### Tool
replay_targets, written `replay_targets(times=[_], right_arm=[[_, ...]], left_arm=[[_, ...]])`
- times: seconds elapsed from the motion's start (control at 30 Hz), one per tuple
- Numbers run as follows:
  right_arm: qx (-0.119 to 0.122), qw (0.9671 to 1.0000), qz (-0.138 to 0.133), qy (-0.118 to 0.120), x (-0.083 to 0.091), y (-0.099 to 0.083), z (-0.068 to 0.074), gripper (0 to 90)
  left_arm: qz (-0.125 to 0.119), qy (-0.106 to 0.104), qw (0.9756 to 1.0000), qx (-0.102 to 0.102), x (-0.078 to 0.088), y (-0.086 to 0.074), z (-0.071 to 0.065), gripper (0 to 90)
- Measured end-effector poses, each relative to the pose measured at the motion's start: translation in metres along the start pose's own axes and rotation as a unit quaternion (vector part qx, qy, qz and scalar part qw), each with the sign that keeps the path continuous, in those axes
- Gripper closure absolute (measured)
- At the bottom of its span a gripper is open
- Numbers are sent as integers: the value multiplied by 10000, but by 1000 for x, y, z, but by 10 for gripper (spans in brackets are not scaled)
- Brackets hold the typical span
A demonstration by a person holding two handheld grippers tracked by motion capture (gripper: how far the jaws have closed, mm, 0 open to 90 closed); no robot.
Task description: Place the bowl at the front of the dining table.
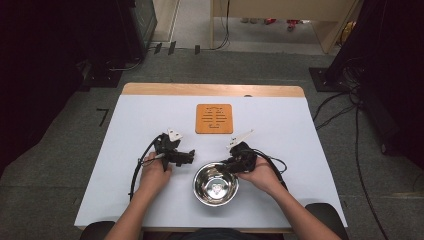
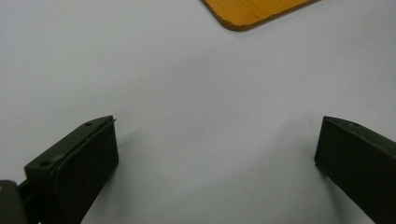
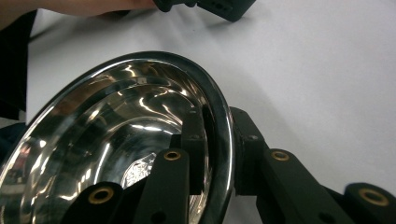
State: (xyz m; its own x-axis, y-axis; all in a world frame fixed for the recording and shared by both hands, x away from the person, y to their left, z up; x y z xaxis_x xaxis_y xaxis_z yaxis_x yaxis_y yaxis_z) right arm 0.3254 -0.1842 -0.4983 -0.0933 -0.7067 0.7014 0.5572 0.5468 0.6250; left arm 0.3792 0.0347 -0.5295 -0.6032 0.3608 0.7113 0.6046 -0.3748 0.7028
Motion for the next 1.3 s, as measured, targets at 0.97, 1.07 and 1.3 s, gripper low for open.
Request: replay_targets(times=[0.97, 1.07, 1.3], right_arm=[[-31, 9999, 2, 163, 12, 8, 17, 836], [-43, 9999, 4, 160, 12, 8, 17, 836], [-92, 9998, 0, 157, 13, 8, 16, 837]], left_arm=[[8, 1, 10000, -6, 0, 0, 0, 0], [9, 1, 10000, -6, 0, 0, 0, 0], [12, 1, 10000, -9, 0, 0, 0, 0]])
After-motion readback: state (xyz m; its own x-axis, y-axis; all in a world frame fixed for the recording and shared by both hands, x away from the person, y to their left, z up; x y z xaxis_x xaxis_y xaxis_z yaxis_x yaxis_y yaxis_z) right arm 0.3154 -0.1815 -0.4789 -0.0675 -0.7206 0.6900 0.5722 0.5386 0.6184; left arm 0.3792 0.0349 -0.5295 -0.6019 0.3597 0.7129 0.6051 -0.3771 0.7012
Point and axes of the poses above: each handheld gripper's, and its own axes: x roughly backward along the jaws, y roughly out of its top, z roughly to its left, the point moved 4 cm from there along -x, roughly forward along the jaws
